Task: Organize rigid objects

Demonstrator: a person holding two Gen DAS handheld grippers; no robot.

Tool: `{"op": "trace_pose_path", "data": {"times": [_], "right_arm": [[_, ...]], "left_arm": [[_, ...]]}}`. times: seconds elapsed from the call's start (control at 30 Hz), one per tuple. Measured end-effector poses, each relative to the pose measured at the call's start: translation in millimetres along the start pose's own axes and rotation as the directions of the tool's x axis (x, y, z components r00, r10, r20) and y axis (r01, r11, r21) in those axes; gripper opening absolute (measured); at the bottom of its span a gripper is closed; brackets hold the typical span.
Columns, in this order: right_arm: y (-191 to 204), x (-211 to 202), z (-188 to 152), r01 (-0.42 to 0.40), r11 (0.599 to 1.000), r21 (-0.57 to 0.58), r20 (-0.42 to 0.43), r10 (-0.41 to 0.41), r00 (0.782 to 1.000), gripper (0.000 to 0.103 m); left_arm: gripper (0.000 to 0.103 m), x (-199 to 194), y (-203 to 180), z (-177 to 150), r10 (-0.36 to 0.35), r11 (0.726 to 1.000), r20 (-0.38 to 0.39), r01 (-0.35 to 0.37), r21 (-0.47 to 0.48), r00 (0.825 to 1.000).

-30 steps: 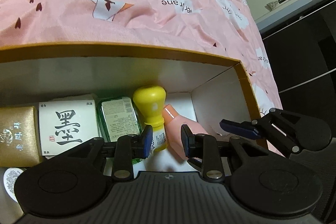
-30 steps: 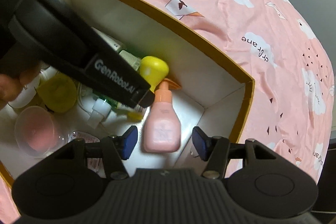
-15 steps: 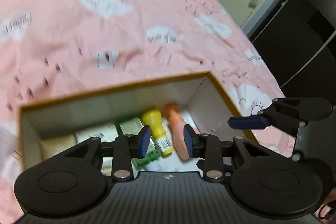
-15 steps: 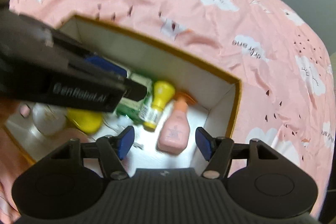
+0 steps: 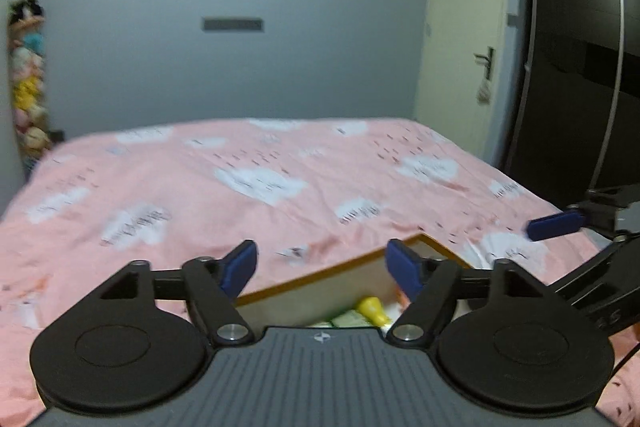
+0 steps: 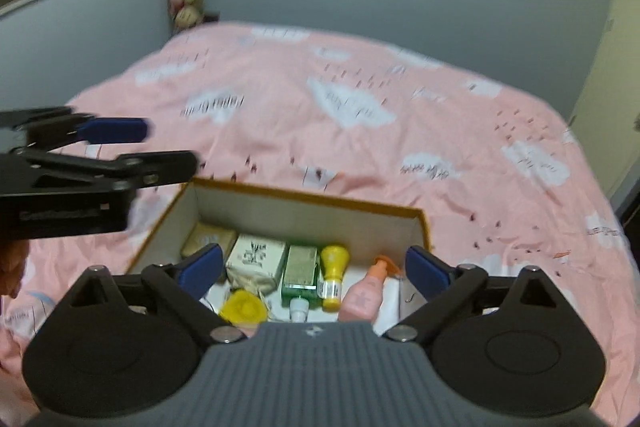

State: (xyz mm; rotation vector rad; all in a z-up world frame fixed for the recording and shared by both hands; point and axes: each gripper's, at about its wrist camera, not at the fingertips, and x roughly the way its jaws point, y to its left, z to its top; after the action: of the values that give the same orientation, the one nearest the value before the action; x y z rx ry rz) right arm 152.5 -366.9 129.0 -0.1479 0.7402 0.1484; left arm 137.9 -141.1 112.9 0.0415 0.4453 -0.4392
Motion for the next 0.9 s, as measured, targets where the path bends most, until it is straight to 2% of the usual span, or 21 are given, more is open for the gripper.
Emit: {"op": "trace_pose_path", "data": {"times": [0.03, 0.1, 0.27, 0.4, 0.47, 0.57, 0.77, 0.9], "right_arm": [[3.3, -6.7, -2.8, 0.008, 1.0, 0.01, 0.022, -0.008, 1.0, 0.097], [10.3, -21.4, -12.8, 0.01, 0.998, 0.054, 0.073, -0.014, 0.997, 0.099], [32.2, -51.7, -44.9, 0.0, 0.987, 0.16, 0.199, -0.032, 0.98, 0.1], [56.3, -65.8, -70.0, 0.038, 0.98, 0.194, 0.267, -0.09, 0.96, 0.1], [68.2, -69.2, -81.7, 0.046, 0.978, 0.204, 0.286, -0.105, 0.953, 0.1], [82.5, -67.9, -96.1, 0.077, 0.975, 0.209, 0.261, -0.132, 0.956, 0.1], [94.3, -56.9, -129.6, 0.127, 0.972, 0.2, 0.189, -0.165, 0.968, 0.1], [84.9, -47.5, -145.2, 0.103, 0.949, 0.297, 0.135, -0.148, 0.98, 0.1]], "left_arm": [[0.092, -10.5, 1.6, -3.0, 0.037, 0.999, 0.022, -0.037, 0.009, 0.999], [0.103, -28.9, 3.4, -10.1, 0.105, 0.994, 0.053, -0.107, 0.029, 0.993], [0.103, -66.3, 7.5, -31.2, 0.19, 0.979, 0.106, -0.197, 0.05, 0.976], [0.103, -81.5, 10.4, -54.7, 0.252, 0.967, 0.052, -0.254, 0.023, 0.966], [0.103, -83.7, 14.3, -65.2, 0.245, 0.969, -0.003, -0.245, -0.012, 0.969], [0.103, -79.8, 19.6, -78.9, 0.254, 0.962, -0.069, -0.259, -0.089, 0.965], [0.103, -79.0, 24.3, -105.0, 0.264, 0.952, -0.119, -0.278, -0.123, 0.957], [0.103, -81.4, 20.4, -122.6, 0.279, 0.95, -0.134, -0.293, -0.107, 0.951]]}}
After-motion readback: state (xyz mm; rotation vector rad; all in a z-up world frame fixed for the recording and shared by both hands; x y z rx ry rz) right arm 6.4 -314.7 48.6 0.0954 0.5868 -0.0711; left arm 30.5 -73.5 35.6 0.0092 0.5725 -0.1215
